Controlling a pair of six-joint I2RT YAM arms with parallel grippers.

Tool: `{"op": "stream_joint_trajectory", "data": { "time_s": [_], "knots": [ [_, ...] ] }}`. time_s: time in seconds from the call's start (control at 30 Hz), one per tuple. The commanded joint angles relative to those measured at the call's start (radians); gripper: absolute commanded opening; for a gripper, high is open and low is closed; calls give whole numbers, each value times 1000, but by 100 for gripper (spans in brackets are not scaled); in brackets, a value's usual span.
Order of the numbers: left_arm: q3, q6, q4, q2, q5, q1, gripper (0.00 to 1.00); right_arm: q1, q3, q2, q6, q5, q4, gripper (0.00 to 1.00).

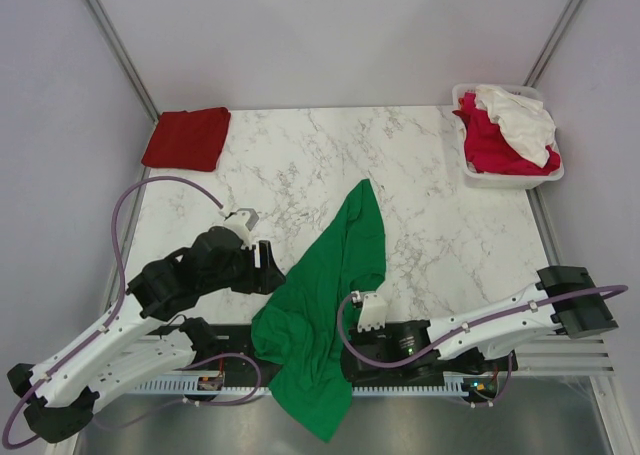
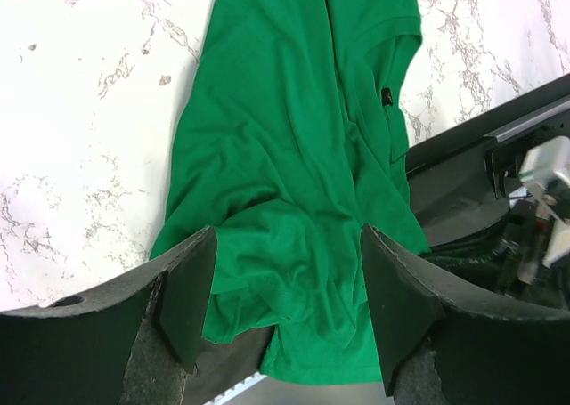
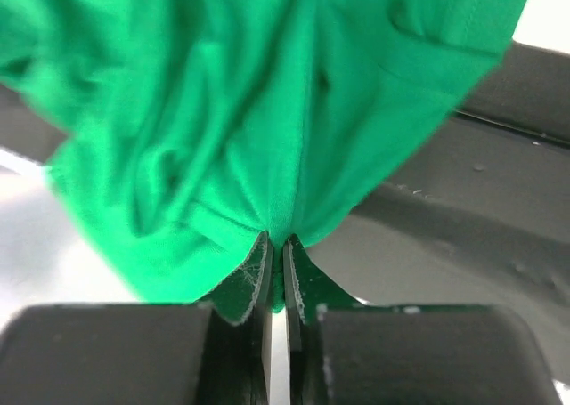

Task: Fold and stack the t-shirts
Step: Flatten the tshirt out

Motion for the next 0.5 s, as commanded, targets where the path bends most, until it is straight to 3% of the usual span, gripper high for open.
{"op": "stream_joint_trajectory", "data": {
  "time_s": [0.0, 0.2, 0.47],
  "knots": [
    [-1, -36, -9, -7, -30, -8, 73, 11, 190, 15, -50, 79, -154, 10],
    [-1, -37, -8, -16, -35, -11, 73, 11, 415, 92, -189, 128, -303, 20],
    [-1, -37, -9, -42, -37, -19, 73, -35, 420, 88, -266, 102, -290, 23]
  ]
}}
